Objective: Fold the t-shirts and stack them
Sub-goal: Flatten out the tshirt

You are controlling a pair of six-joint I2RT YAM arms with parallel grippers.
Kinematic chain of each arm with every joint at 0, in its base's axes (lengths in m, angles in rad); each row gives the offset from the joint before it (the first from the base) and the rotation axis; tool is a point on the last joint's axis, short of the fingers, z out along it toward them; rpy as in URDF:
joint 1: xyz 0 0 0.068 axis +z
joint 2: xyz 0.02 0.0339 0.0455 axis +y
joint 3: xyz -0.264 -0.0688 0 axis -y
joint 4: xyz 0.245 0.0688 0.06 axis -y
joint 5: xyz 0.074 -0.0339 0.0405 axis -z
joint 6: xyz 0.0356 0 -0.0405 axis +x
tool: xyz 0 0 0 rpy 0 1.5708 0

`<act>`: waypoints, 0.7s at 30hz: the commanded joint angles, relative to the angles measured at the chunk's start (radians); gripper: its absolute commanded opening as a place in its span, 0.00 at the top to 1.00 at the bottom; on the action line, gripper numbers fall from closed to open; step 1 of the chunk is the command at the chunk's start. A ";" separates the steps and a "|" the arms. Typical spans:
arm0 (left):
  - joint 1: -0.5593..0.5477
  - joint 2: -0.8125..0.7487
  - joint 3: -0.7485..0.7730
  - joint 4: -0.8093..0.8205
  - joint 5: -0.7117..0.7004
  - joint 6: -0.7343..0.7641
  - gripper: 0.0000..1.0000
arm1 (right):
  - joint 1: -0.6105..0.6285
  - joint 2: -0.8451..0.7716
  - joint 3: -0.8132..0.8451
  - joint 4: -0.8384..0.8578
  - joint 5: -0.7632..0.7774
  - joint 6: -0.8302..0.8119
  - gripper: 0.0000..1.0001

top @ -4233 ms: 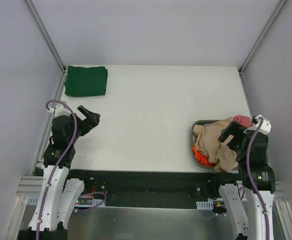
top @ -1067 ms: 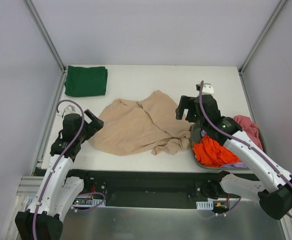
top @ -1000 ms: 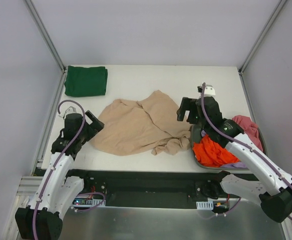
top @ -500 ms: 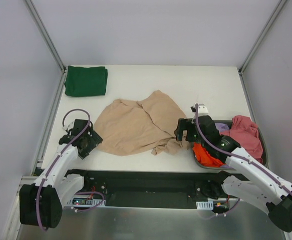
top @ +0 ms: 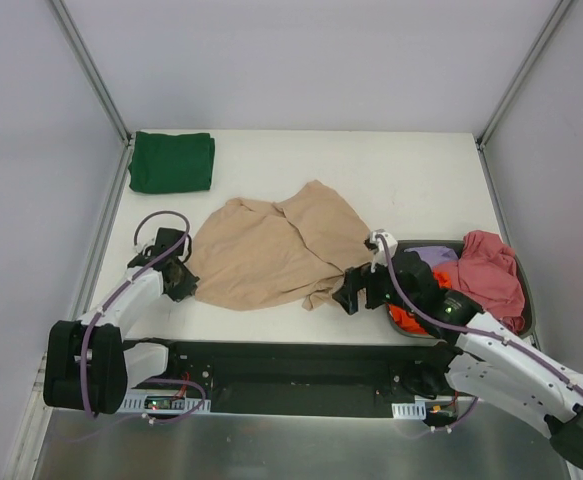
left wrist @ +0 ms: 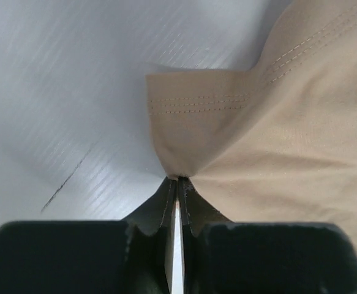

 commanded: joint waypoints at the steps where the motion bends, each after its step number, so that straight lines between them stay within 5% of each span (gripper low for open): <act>1: -0.007 0.028 0.042 0.028 -0.022 0.021 1.00 | 0.099 0.027 -0.002 0.003 -0.072 -0.032 0.03; 7: -0.007 -0.032 0.006 0.039 -0.051 0.003 1.00 | 0.314 0.260 0.080 0.032 0.141 0.044 0.07; 12: -0.006 -0.098 -0.024 0.045 -0.051 -0.003 1.00 | 0.337 0.504 0.173 0.093 0.270 0.161 0.21; 21: -0.006 -0.210 -0.079 0.071 -0.016 -0.013 1.00 | 0.371 0.625 0.199 0.179 0.372 0.271 0.32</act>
